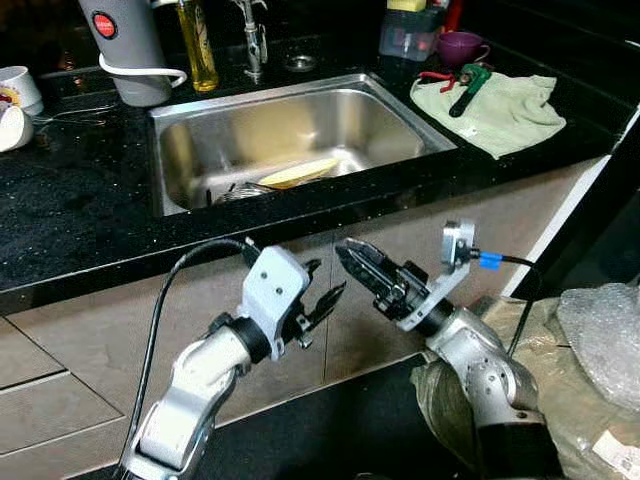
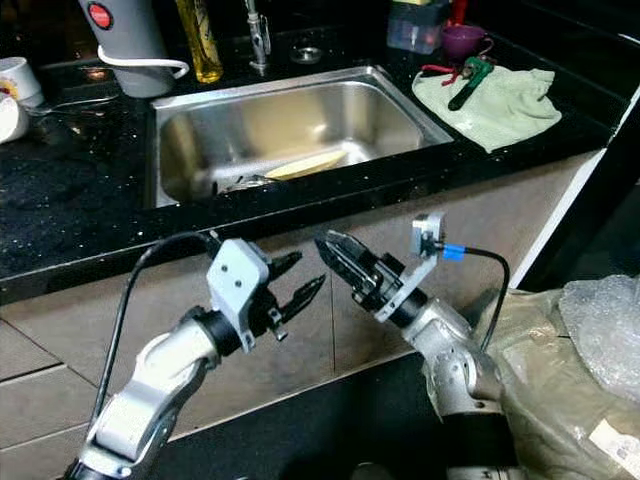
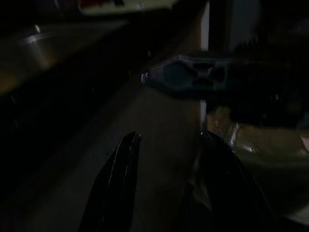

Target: Kitchen organization

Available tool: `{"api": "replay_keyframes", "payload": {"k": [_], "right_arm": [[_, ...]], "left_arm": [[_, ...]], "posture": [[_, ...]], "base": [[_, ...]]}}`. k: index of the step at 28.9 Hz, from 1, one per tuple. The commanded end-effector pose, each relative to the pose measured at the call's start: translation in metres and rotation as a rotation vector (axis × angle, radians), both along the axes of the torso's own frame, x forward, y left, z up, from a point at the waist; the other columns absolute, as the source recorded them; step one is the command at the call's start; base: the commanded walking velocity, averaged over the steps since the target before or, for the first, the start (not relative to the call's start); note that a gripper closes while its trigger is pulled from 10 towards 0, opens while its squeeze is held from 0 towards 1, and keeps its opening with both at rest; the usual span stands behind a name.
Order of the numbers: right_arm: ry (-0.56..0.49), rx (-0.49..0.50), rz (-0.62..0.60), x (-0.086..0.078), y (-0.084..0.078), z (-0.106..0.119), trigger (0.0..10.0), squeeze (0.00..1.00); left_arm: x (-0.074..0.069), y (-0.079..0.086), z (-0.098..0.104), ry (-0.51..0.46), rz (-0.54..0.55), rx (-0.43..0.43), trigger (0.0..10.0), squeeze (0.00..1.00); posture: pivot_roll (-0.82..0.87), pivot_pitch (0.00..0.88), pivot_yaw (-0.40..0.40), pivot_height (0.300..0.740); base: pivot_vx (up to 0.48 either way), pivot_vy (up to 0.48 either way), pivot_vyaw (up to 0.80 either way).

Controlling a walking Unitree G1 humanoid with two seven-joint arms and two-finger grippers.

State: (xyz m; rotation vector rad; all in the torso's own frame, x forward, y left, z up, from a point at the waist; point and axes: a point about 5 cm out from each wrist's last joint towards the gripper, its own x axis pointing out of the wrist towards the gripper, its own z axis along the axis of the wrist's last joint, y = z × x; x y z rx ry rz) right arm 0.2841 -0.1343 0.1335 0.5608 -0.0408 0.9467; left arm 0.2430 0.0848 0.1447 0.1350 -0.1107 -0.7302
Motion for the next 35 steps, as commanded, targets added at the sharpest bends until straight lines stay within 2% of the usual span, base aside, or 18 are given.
{"api": "replay_keyframes", "payload": {"k": [1, 8, 12, 16, 17, 20, 25, 26, 31, 33, 34, 35], "right_arm": [[0.025, -0.003, 0.088, -0.009, 0.001, -0.006, 10.0, 0.0], [0.033, -0.021, 0.099, -0.01, 0.0, -0.009, 10.0, 0.0], [0.038, -0.076, 0.039, -0.008, -0.007, -0.014, 10.0, 0.0], [0.043, -0.116, 0.015, -0.009, -0.01, -0.017, 10.0, 0.0], [0.044, -0.135, 0.02, -0.011, -0.011, -0.018, 10.0, 0.0], [0.041, -0.276, 0.012, -0.017, -0.011, -0.025, 10.0, 0.0], [0.029, -0.366, -0.031, -0.019, -0.015, -0.027, 10.0, 0.0], [0.035, -0.412, -0.111, -0.022, -0.022, -0.031, 10.0, 0.0], [0.061, -0.416, -0.205, -0.026, -0.035, -0.035, 10.0, 0.0], [0.116, -0.397, -0.34, -0.027, -0.055, -0.043, 10.0, 0.0], [0.116, -0.397, -0.34, -0.027, -0.055, -0.043, 10.0, 0.0], [0.151, -0.397, -0.412, -0.028, -0.066, -0.049, 10.0, 0.0]], "left_arm": [[-0.013, 0.001, -0.012, 0.053, -0.027, 0.03, 10.0, 0.0], [-0.021, 0.004, -0.019, 0.082, -0.008, 0.037, 10.0, 0.0], [-0.028, 0.013, -0.025, 0.122, 0.082, 0.039, 10.0, 0.0], [-0.033, 0.019, -0.03, 0.157, 0.123, 0.035, 10.0, 0.0], [-0.037, 0.021, -0.032, 0.18, 0.14, 0.026, 10.0, 0.0], [-0.045, 0.029, -0.039, 0.239, 0.21, 0.035, 10.0, 0.0], [-0.051, 0.034, -0.042, 0.266, 0.27, 0.049, 10.0, 0.0], [-0.058, 0.042, -0.046, 0.309, 0.351, 0.033, 10.0, 0.0], [-0.063, 0.052, -0.051, 0.358, 0.437, -0.01, 10.0, 0.0], [-0.062, 0.065, -0.053, 0.376, 0.524, -0.06, 10.0, 0.0], [-0.062, 0.065, -0.053, 0.376, 0.524, -0.06, 10.0, 0.0], [-0.061, 0.073, -0.055, 0.372, 0.558, -0.058, 10.0, 0.0]], "posture": [[-0.08, 0.047, -0.001, 0.732], [-0.06, 0.049, 0.001, 0.732], [-0.04, 0.051, -0.009, 0.732], [-0.04, 0.051, -0.009, 0.732], [-0.03, 0.057, -0.011, 0.732], [-0.03, 0.068, -0.013, 0.732], [-0.04, 0.077, -0.015, 0.732], [-0.05, 0.088, -0.011, 0.732], [-0.06, 0.089, -0.009, 0.732], [-0.08, 0.091, 0.0, 0.732], [-0.08, 0.091, 0.0, 0.732], [-0.08, 0.09, 0.004, 0.732]], "base": [[0.0, 0.0, 0.0], [0.0, 0.0, 0.0], [0.0, 0.0, 0.0], [0.0, 0.0, 0.0], [0.0, 0.0, 0.0], [0.0, 0.0, 0.0], [0.0, 0.0, 0.0], [0.0, 0.0, 0.0], [0.0, 0.0, 0.0], [0.0, 0.0, 0.0], [0.0, 0.0, 0.0], [0.0, 0.0, 0.0]]}}
